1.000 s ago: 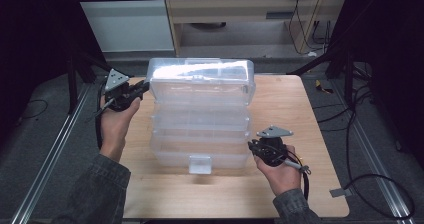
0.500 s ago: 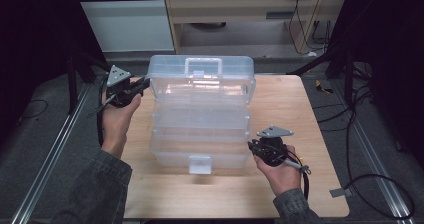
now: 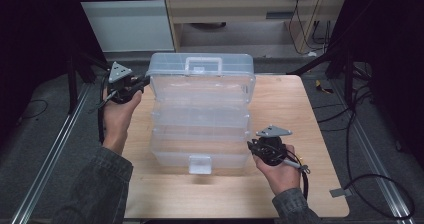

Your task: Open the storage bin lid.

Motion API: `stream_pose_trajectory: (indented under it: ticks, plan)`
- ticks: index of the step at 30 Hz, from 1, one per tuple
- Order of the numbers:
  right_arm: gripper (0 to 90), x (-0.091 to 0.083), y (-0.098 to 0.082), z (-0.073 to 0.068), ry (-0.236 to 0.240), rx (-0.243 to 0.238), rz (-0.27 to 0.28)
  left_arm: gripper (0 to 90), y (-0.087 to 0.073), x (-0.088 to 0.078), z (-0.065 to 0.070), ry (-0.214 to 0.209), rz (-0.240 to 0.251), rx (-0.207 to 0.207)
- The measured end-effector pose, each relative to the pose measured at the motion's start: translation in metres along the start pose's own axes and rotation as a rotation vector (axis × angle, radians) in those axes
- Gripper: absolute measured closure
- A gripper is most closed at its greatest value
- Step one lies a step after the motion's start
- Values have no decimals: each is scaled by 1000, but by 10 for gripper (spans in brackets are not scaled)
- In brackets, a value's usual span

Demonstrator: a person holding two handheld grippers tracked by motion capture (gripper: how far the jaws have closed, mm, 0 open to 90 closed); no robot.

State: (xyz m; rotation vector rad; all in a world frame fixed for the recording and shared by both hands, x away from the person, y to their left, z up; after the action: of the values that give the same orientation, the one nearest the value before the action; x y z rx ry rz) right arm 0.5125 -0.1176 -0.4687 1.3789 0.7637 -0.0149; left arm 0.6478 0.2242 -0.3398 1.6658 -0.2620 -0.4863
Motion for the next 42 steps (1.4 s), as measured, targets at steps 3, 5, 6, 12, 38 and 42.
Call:
stream_pose_trajectory:
  ticks: [3,5,6,12,38,42]
  plan:
    - [770,0,0,0,0,0,-3,846,1,2,-1,1,2,-1]
    - [769,0,0,0,2,-4,-3,847,1,3,-2,2,0,-1]
    - [766,0,0,0,2,-10,-7,848,1,4,-2,2,-1,-1]
    - [760,1,1,1,1,-25,-22,850,2,6,-3,5,-2,-3]
    - [742,3,0,4,7,-18,-28,853,6,17,-8,12,-7,-23]
    - [742,3,0,4,7,-18,-29,852,6,19,-9,10,-8,-26]
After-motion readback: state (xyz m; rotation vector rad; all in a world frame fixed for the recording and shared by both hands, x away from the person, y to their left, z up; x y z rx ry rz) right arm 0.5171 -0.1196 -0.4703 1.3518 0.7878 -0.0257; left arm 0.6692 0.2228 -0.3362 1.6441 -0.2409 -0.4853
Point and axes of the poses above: each handheld gripper's, and its own axes: x roughly forward along the jaws, y roughly out of its top, z roughly to its right, the point moved 9 cm from there along x, roughly forward along the jaws, and after that the axes turned 10 degrees about z, right-handed, at the moved point
